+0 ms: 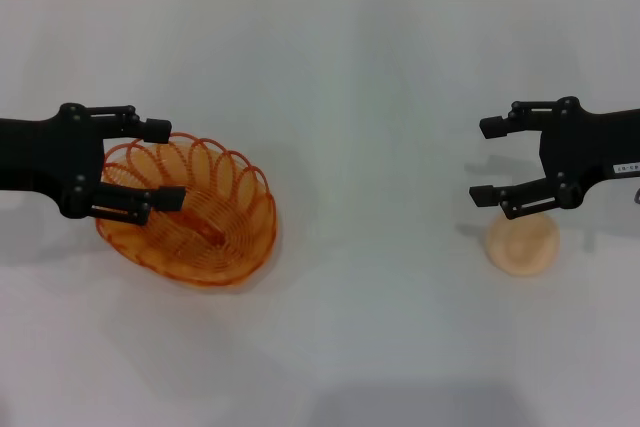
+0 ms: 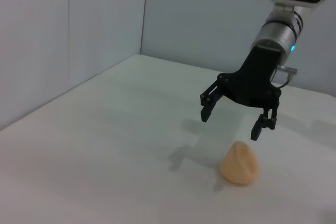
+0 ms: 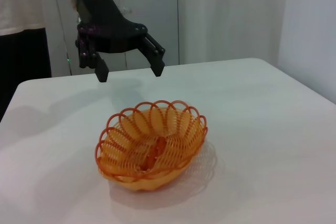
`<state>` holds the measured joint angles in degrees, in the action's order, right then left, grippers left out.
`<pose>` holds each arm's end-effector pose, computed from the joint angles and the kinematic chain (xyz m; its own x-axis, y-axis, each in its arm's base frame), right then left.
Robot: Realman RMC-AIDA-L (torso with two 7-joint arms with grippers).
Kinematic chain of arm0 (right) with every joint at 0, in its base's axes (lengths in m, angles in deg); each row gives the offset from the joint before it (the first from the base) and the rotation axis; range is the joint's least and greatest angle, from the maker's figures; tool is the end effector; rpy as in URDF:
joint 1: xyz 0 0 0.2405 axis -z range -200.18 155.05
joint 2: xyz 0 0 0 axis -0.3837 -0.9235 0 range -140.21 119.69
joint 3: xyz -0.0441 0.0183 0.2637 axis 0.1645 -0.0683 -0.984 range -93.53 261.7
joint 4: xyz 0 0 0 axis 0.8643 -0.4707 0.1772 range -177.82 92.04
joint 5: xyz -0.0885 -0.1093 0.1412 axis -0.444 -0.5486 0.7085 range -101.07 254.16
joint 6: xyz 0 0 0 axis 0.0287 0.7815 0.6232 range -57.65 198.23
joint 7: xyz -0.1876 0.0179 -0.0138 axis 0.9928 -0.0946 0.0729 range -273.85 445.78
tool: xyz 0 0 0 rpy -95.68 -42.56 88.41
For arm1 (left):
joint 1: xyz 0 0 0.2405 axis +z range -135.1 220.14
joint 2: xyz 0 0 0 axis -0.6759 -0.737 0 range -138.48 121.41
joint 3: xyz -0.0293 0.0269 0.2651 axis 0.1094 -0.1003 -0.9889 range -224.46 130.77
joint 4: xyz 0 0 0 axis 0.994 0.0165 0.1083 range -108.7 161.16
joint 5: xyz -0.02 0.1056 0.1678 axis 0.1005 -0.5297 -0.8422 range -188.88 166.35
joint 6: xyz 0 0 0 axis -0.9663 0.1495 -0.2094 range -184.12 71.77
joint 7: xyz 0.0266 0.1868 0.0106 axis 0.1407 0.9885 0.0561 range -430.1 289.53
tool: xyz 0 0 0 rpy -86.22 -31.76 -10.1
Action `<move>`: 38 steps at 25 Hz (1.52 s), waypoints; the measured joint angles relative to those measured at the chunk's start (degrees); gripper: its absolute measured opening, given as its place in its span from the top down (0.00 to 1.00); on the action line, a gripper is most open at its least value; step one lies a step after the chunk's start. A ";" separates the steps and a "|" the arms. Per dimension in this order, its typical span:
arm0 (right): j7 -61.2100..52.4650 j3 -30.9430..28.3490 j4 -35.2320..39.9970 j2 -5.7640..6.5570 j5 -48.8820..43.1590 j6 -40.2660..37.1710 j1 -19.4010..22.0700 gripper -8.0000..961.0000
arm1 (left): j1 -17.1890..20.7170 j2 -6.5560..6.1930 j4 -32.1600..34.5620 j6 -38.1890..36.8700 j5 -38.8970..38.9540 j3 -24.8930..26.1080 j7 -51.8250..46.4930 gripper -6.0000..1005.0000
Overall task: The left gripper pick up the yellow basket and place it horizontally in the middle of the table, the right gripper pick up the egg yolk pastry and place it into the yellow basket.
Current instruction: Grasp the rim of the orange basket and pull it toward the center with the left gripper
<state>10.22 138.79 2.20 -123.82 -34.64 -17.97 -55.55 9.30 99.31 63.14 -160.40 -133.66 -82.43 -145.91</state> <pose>0.2266 0.3627 -0.0242 0.9501 -0.0789 -0.3019 -0.1445 -0.9687 -0.2017 -0.2642 0.3327 0.0274 0.8971 0.2393 0.3714 0.2903 -0.9530 -0.0872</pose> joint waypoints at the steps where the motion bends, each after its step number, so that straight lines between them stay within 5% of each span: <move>1: 0.09 -0.06 0.00 -0.04 0.01 0.02 0.02 0.09 | 0.02 0.00 0.01 0.12 0.00 0.00 -0.03 0.11; 27: 1.05 0.32 0.00 -1.06 0.03 1.16 0.02 0.09 | 0.12 0.12 0.42 0.68 -0.67 -0.42 -0.95 0.11; 38: 2.00 0.12 0.05 -1.14 0.31 1.29 0.20 0.09 | -0.13 1.64 16.29 -0.77 -5.23 -3.66 -29.46 0.11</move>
<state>12.22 138.90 2.25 -124.95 -34.33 -16.67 -55.35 9.17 100.95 79.43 -161.18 -138.89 -86.09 -175.37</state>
